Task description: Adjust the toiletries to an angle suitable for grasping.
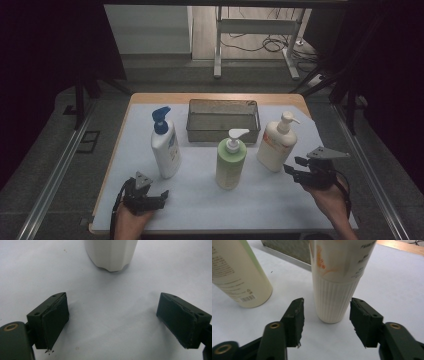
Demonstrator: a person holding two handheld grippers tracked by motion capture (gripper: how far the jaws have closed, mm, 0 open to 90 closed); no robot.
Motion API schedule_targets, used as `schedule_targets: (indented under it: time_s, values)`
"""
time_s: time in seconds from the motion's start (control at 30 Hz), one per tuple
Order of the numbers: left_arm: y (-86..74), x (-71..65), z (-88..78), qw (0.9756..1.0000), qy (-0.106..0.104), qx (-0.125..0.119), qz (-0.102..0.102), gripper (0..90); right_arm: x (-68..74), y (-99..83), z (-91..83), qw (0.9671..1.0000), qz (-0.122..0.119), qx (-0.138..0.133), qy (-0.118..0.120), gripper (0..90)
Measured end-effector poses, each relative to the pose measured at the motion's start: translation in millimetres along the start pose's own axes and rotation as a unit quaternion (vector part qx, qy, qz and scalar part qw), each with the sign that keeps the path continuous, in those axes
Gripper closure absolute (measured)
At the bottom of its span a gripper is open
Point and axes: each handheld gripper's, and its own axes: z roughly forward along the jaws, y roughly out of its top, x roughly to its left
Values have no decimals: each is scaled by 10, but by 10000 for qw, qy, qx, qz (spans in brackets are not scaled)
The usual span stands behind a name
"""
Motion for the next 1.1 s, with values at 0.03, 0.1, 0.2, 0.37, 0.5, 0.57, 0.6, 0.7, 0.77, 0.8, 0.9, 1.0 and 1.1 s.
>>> schedule_targets:
  time_s: [0.03, 0.1, 0.2, 0.37, 0.5, 0.57, 0.6, 0.7, 0.77, 0.8, 0.9, 1.0, 1.1]
  values:
    - [0, 0, 0, 10000, -1, 3, 3, 106, -10, 10, 2, 10000, 7, -2, -7, 424]
    - [0, 0, 0, 10000, 1, -1, 2, 106, -36, 38, 9, 10000, 19, -16, -3, 393]
    - [0, 1, 0, 10000, 0, -2, 3, 106, -77, 101, 39, 10000, 11, 1, 85, 328]
    - [0, 1, 0, 10000, -1, -2, 1, 106, -93, 175, 77, 9999, -39, 18, 124, 263]
    - [0, 1, 0, 10000, -1, -1, 3, 106, -101, 241, 124, 9999, -73, 46, 133, 225]
    - [0, 2, 1, 10000, -4, -1, 8, 106, -105, 291, 162, 9999, -90, 27, 142, 216]
    - [0, 4, 0, 10000, -2, -1, 19, 106, -110, 308, 178, 9998, -119, 45, 147, 216]
    - [0, 1, 0, 10000, 0, -1, 5, 106, -121, 340, 213, 9998, -112, 25, 147, 222]
    - [0, 1, 0, 10000, -2, -1, 2, 106, -139, 372, 246, 9998, -77, 18, 204, 222]
    - [0, 1, 0, 10000, -2, -1, 2, 106, -144, 386, 262, 9997, -73, 2, 229, 222]
    - [0, 1, 0, 10000, -2, -1, 3, 106, -151, 427, 308, 9995, -115, 2, 292, 217]
    - [0, 1, 0, 10000, -3, 0, 3, 106, -137, 465, 350, 9995, -173, 51, 250, 218]
    - [0, 1, 0, 10000, -3, -1, 2, 106, -131, 495, 388, 9995, -227, 79, 228, 232]
